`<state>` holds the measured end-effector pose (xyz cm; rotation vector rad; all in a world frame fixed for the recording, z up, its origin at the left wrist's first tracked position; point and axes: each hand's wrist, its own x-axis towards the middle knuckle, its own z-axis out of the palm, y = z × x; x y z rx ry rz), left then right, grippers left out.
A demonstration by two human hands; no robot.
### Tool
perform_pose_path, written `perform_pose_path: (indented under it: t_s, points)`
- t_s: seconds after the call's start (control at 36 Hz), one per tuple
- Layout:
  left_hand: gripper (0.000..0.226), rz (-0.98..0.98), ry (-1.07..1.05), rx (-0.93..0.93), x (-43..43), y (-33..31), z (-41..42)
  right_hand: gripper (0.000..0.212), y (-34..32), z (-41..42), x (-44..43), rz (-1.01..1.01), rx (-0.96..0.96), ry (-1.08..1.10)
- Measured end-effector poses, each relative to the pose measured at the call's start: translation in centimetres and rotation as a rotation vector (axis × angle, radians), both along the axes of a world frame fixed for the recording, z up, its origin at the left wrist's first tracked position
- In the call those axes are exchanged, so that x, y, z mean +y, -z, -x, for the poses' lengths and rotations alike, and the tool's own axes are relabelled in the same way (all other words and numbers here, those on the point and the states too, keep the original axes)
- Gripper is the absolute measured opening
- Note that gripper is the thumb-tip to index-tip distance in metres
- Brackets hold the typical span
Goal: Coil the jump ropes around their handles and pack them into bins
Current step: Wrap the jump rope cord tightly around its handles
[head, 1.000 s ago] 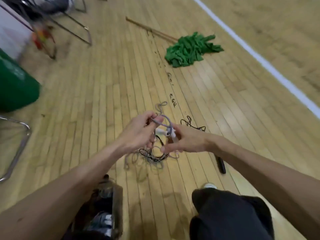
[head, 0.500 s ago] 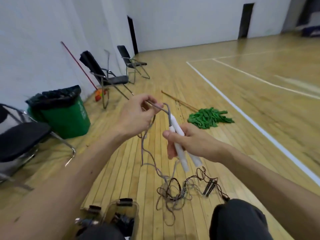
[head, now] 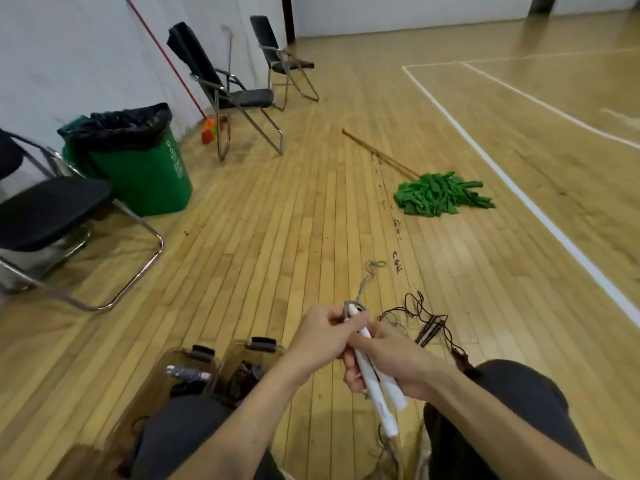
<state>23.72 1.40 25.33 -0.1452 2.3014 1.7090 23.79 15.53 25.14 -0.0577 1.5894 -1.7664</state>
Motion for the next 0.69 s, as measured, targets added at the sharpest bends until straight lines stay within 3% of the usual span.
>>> perform_pose_path:
  t_s: [0.11,0.28,0.39,0.5,0.58,0.64,0.69]
  points:
    - [0.052,0.223,-0.096,0.01,0.5,2.6,0.9,0.028,2.1,0.5,0.0,-0.019,-0.067,-0.001]
    - [0.05,0.09,-0.384,-0.088,0.8,6.2,2.4,0.026,3.3,1.5,0.1,-0.01,-0.21,-0.074]
    - [0.05,0.178,-0.249,-0.092,0.6,6.4,3.6,0.021,3.7,2.1,0.3,-0.035,-0.268,-0.032]
    - [0.031,0.363,-0.261,0.15,0.0,7.7,3.9,0.016,3.8,2.8,0.2,0.002,-0.323,-0.049]
    - [0.018,0.195,-0.164,0.248,-0.4,8.0,4.1,0.009,4.1,2.7,0.0,0.049,-0.318,-0.112]
    - [0.033,0.063,-0.03,0.182,-0.2,7.8,4.1,0.009,4.2,2.7,-0.1,0.077,-0.331,-0.139]
    - [0.046,0.075,0.04,0.179,-0.1,7.9,3.7,0.011,4.2,2.7,0.0,0.091,-0.35,-0.166]
